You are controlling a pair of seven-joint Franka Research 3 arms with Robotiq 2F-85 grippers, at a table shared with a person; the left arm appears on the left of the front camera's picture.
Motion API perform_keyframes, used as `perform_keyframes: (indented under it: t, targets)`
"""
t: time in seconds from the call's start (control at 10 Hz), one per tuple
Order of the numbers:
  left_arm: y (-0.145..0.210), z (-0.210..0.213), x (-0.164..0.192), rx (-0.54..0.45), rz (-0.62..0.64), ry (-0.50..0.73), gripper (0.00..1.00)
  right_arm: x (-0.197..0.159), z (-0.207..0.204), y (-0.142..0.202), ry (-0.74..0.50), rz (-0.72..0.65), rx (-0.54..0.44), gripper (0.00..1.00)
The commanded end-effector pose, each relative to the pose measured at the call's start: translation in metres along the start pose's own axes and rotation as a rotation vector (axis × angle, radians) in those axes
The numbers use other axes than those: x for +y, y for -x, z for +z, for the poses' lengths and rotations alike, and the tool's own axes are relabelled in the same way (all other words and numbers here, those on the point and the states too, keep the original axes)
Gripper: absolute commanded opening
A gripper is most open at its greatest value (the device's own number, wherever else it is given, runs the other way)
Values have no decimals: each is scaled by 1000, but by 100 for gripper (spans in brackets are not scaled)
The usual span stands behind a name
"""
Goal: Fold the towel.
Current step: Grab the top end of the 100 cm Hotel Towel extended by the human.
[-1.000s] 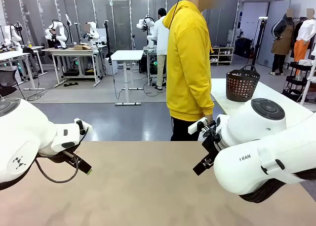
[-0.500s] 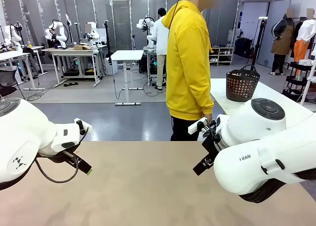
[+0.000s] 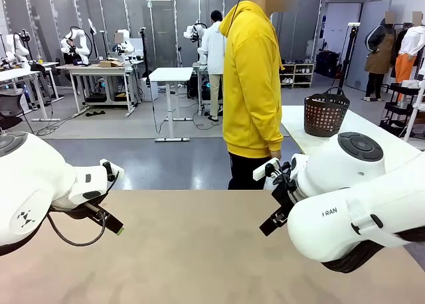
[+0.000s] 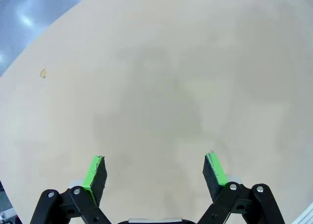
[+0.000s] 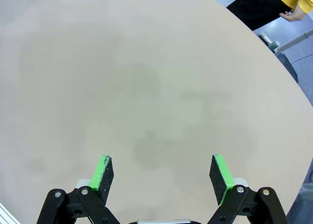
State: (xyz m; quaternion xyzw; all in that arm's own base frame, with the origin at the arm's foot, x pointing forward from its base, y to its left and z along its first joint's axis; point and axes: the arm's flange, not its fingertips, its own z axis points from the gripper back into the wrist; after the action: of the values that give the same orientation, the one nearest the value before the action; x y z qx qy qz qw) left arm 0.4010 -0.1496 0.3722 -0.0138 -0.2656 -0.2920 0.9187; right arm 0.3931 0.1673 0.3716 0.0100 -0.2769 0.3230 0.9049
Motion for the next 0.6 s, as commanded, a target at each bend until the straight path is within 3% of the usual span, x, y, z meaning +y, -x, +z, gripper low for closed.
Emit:
perform_keyframes:
  t: [0.0, 0.5]
  targets:
    - [0, 0, 0, 0, 1, 0, 100, 0, 0, 0, 0, -3, 0, 100]
    - [0, 0, 0, 0, 1, 0, 100, 0, 0, 0, 0, 0, 0, 100]
